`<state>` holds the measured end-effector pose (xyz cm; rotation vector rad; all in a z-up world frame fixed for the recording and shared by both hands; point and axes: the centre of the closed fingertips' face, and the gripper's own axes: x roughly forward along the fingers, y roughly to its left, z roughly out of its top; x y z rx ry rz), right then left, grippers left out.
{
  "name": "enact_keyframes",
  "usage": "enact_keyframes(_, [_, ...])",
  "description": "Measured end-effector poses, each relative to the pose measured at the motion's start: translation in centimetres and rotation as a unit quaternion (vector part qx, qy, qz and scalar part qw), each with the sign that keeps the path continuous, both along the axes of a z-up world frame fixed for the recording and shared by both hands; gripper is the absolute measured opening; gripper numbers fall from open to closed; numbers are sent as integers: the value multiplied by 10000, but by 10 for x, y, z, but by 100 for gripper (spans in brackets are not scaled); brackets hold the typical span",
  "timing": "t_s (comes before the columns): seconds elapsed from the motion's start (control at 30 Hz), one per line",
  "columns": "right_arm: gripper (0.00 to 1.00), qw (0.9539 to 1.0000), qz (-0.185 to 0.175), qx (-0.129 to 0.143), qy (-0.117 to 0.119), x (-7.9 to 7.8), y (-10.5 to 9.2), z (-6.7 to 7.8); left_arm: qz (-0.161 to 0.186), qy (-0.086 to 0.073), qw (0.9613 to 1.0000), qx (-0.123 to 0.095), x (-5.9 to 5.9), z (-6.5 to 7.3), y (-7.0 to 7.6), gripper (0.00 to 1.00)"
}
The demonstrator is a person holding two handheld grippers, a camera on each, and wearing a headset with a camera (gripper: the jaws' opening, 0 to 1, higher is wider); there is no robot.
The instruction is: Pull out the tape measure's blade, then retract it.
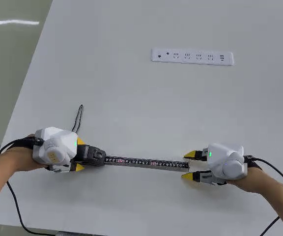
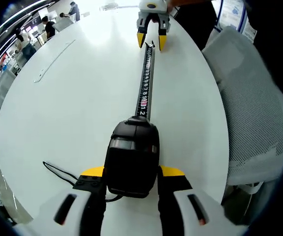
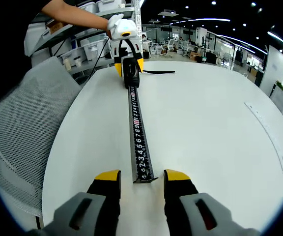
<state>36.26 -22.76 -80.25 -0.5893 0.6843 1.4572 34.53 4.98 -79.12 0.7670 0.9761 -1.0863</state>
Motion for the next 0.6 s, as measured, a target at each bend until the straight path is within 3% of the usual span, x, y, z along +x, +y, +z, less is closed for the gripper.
enact_keyframes(0.3, [45,9995,-314,-41,32,-5,-6,6,300,-30,9993,-201,-7,0,7,50])
enact_keyframes(0.6, [58,9974,-720,-81,34,-13,-13,15,886,-22,9944,-570,-18,8,9,61])
